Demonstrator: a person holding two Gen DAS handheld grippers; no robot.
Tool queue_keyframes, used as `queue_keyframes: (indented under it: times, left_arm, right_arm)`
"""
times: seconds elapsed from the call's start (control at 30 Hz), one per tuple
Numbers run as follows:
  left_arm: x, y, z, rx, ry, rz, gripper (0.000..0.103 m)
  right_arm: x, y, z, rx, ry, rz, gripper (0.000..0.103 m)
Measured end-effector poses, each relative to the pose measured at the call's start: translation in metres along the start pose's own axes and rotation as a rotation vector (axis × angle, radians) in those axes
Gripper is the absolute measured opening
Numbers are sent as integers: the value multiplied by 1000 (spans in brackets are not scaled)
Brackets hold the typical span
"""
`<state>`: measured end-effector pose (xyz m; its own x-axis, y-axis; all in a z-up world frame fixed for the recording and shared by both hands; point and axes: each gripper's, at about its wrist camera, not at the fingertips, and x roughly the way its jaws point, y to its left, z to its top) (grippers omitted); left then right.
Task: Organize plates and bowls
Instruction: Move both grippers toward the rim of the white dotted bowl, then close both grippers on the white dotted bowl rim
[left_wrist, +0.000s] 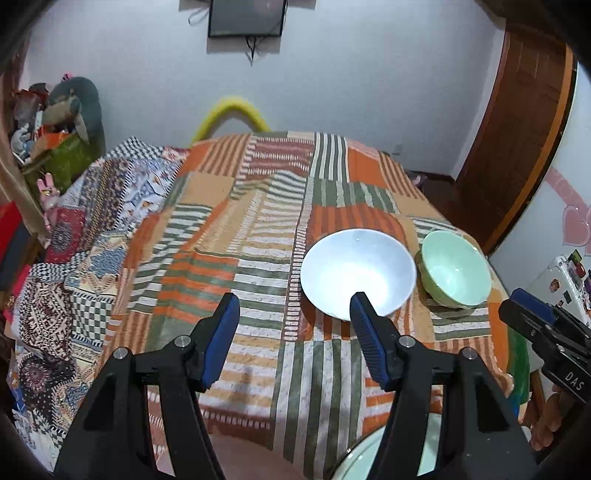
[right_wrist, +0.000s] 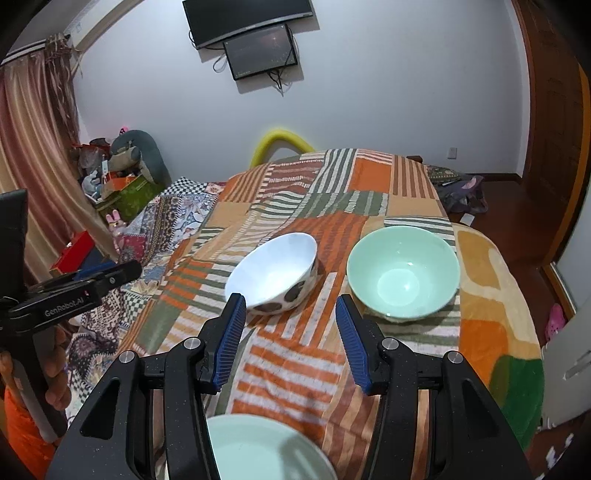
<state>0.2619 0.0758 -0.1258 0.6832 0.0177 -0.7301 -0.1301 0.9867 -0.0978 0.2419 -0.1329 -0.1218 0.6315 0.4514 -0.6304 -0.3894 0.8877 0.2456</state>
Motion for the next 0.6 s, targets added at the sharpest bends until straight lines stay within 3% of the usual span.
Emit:
queue_keyframes:
  times: [0.23, 0.6]
  left_arm:
    - [61, 1, 9, -7, 92, -39, 62]
    - [131, 1, 9, -2, 179, -23, 59]
  right_arm:
    - [37, -8, 12, 16, 48, 6, 47]
    - [93, -16, 17, 27, 139, 3, 47]
